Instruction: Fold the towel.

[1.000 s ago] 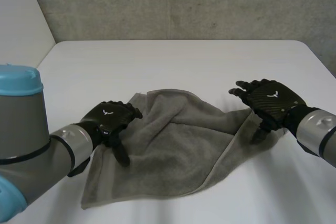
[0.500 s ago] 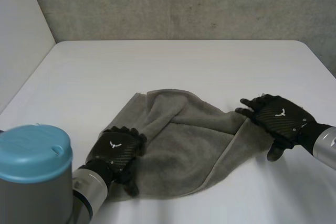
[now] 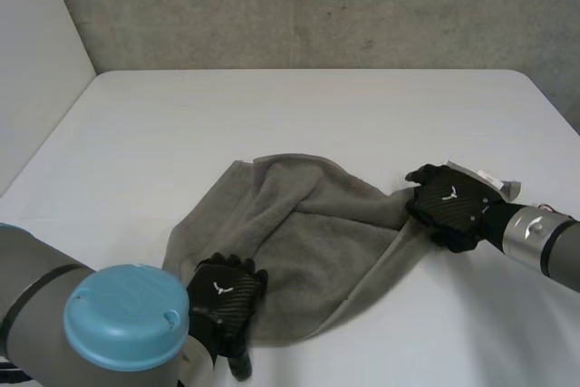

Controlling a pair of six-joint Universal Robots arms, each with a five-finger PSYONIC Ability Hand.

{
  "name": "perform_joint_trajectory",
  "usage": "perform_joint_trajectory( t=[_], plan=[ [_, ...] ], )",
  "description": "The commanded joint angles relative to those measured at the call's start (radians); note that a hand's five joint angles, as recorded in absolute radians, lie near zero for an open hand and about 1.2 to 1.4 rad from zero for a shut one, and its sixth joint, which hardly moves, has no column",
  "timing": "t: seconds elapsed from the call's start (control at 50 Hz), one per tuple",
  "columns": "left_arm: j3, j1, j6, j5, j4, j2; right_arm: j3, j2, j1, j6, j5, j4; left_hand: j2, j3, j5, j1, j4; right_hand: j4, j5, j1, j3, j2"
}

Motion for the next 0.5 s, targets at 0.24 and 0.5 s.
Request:
perform_joint_trajectory(
  t=[0.24, 0.5],
  plan=[
    [0.024, 0.029, 0.002, -0.025, 0.068, -0.060, -0.090, 0.019, 0.007, 0.468, 0.185, -0.099, -0.057, -0.038, -0.050, -0.086, -0.047, 0.030, 0.215, 0.207, 0.019, 0.217],
    [0.032, 0.075, 0.006, -0.021, 0.115, -0.096, -0.033, 0.010, 0.005, 0.480, 0.179, -0.098, 0.489, -0.038, 0.491, 0.460, -0.047, 0.030, 0.215, 0.207, 0.019, 0.217]
  ],
)
